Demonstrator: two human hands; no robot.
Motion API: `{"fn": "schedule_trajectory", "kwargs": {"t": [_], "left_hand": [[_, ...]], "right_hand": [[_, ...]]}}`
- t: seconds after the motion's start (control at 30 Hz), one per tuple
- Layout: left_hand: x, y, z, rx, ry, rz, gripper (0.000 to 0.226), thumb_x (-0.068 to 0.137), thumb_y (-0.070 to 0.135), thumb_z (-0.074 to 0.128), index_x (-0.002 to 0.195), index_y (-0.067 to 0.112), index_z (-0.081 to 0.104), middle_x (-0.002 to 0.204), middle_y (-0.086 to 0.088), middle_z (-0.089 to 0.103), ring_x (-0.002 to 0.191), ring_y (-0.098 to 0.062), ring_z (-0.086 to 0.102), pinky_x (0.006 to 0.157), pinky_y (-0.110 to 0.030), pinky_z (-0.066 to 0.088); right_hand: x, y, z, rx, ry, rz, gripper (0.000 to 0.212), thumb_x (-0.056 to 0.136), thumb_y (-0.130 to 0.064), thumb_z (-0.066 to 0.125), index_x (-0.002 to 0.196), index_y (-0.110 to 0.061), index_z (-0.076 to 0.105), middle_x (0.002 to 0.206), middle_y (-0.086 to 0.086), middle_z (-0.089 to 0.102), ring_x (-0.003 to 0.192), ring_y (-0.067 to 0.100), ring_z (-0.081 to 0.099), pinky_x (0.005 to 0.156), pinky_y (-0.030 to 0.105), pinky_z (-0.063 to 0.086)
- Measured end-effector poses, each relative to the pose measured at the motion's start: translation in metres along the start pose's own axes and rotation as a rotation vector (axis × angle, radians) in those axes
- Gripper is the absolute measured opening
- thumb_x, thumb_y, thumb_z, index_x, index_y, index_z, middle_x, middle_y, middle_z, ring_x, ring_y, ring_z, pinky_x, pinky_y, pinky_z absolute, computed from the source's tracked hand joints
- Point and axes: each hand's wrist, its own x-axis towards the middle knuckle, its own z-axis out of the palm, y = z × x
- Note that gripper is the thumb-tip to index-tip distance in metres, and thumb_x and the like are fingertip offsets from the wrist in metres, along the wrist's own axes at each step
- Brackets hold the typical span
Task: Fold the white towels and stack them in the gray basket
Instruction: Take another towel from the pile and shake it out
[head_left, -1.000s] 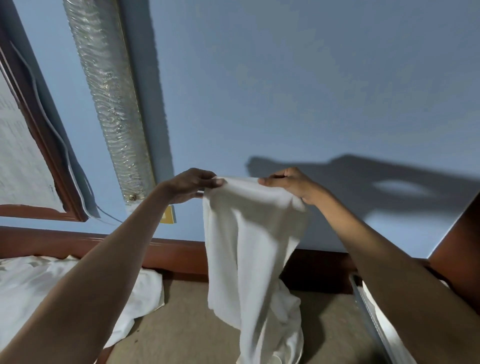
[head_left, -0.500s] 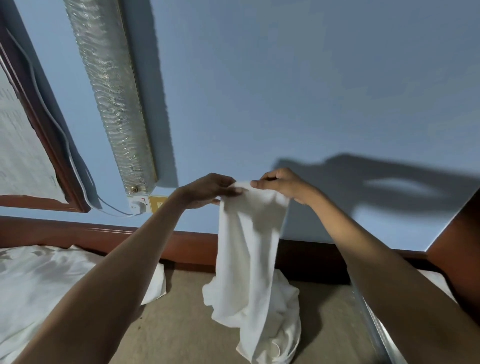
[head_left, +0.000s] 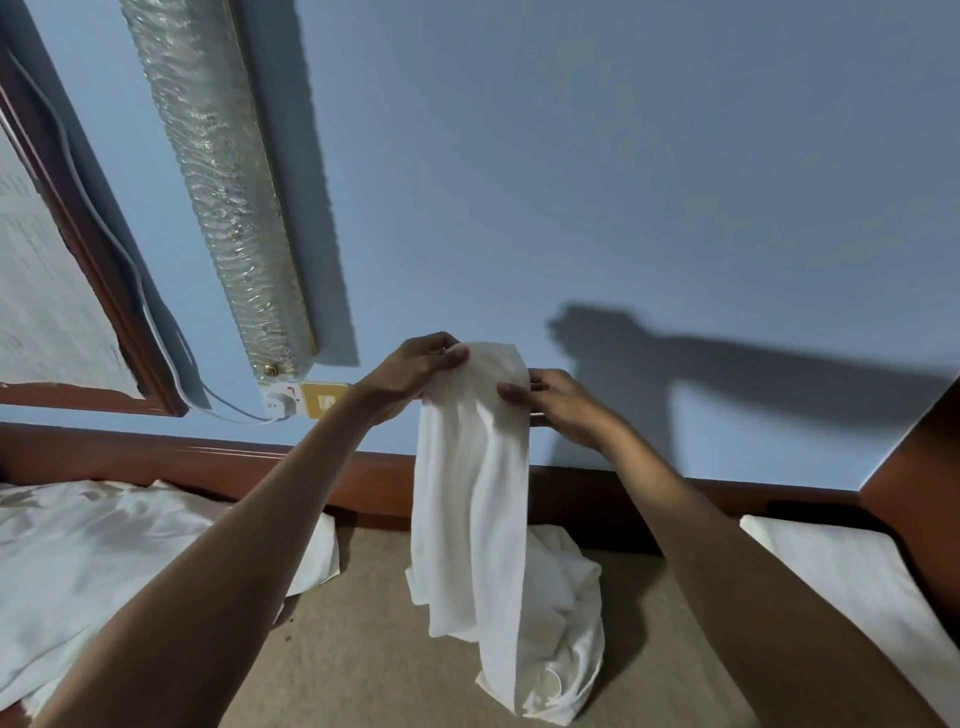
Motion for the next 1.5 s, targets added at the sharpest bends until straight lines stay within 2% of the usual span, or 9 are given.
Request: {"fn": "schedule_trajectory", "kwargs": {"t": [0.33, 0.5, 0.63, 0.83, 1.0, 1.1, 1.2, 1.33, 1.5], "left_hand": [[0.0, 0.02, 0.004, 0.179, -0.04, 0.084, 0.035, 0.095, 0.037, 0.073, 0.08, 0.006, 0.068, 0.073, -0.004, 0.061, 0.07, -0.014, 0.056, 0.062, -0.025, 0.042], [0.002, 0.01, -0.012, 0.156, 0.129, 0.129, 0.043, 0.096, 0.036, 0.071, 0.07, 0.004, 0.059, 0.067, 0.001, 0.048, 0.065, -0.013, 0.045, 0.057, -0.025, 0.034], [0.002, -0.002, -0.03, 0.055, 0.307, 0.119, 0.042, 0.095, 0.032, 0.073, 0.078, -0.005, 0.065, 0.066, 0.0, 0.049, 0.061, -0.013, 0.046, 0.054, -0.025, 0.035], [0.001, -0.023, -0.061, 0.005, 0.626, 0.1, 0.033, 0.096, 0.029, 0.071, 0.083, -0.001, 0.072, 0.067, -0.005, 0.049, 0.061, -0.015, 0.043, 0.055, -0.029, 0.033], [-0.005, -0.043, -0.071, 0.1, 0.734, 0.024, 0.023, 0.099, 0.024, 0.066, 0.079, 0.011, 0.069, 0.057, 0.007, 0.047, 0.06, -0.012, 0.04, 0.053, -0.029, 0.03], [-0.003, -0.043, -0.055, 0.207, 0.555, -0.062, 0.025, 0.099, 0.008, 0.055, 0.079, 0.017, 0.067, 0.073, -0.002, 0.059, 0.071, -0.02, 0.054, 0.054, -0.026, 0.04], [-0.011, -0.028, -0.027, 0.246, 0.238, -0.071, 0.009, 0.1, 0.022, 0.066, 0.099, 0.013, 0.069, 0.094, -0.005, 0.068, 0.076, -0.014, 0.062, 0.055, -0.018, 0.049], [-0.014, -0.03, -0.001, 0.38, -0.215, -0.082, 0.061, 0.08, 0.044, 0.085, 0.136, 0.035, 0.061, 0.129, 0.014, 0.062, 0.112, -0.002, 0.06, 0.091, -0.02, 0.05], [-0.012, -0.031, 0.011, 0.356, -0.245, -0.065, 0.023, 0.094, 0.038, 0.073, 0.097, 0.016, 0.077, 0.092, -0.004, 0.072, 0.084, -0.007, 0.066, 0.078, -0.024, 0.052]], "right_hand": [[0.011, -0.029, 0.01, -0.251, -0.05, -0.045, 0.03, 0.078, -0.043, 0.086, 0.097, -0.021, 0.08, 0.101, 0.0, 0.078, 0.101, 0.02, 0.073, 0.099, 0.04, 0.056], [0.013, -0.022, 0.002, -0.268, -0.021, -0.082, 0.054, 0.077, -0.053, 0.083, 0.09, -0.002, 0.069, 0.08, 0.003, 0.059, 0.077, 0.016, 0.057, 0.077, 0.035, 0.041], [0.007, -0.012, -0.003, -0.149, -0.043, -0.056, 0.039, 0.085, -0.039, 0.08, 0.102, -0.004, 0.073, 0.095, 0.001, 0.076, 0.089, 0.016, 0.071, 0.081, 0.028, 0.054], [0.002, -0.004, -0.01, -0.197, -0.027, -0.046, 0.022, 0.091, -0.037, 0.075, 0.087, -0.016, 0.075, 0.079, -0.012, 0.071, 0.076, 0.006, 0.066, 0.069, 0.017, 0.046], [-0.003, 0.011, -0.019, -0.231, -0.016, -0.013, 0.034, 0.09, -0.043, 0.074, 0.102, -0.012, 0.078, 0.099, -0.003, 0.077, 0.093, 0.013, 0.072, 0.085, 0.028, 0.053], [-0.003, 0.009, -0.015, -0.274, -0.025, -0.051, 0.03, 0.092, -0.042, 0.073, 0.101, -0.014, 0.078, 0.099, -0.003, 0.076, 0.091, 0.009, 0.07, 0.084, 0.026, 0.049], [-0.003, 0.002, -0.007, -0.283, -0.034, -0.11, 0.03, 0.094, -0.041, 0.071, 0.091, -0.012, 0.074, 0.085, -0.005, 0.068, 0.079, 0.006, 0.061, 0.074, 0.025, 0.044], [-0.005, -0.002, 0.001, -0.279, -0.076, -0.131, 0.025, 0.095, -0.04, 0.07, 0.091, -0.016, 0.077, 0.085, -0.008, 0.07, 0.081, 0.004, 0.063, 0.075, 0.021, 0.045], [-0.011, 0.008, -0.005, -0.254, -0.09, -0.083, 0.017, 0.09, -0.036, 0.077, 0.086, -0.02, 0.076, 0.083, -0.009, 0.072, 0.08, 0.004, 0.065, 0.073, 0.019, 0.046]]}}
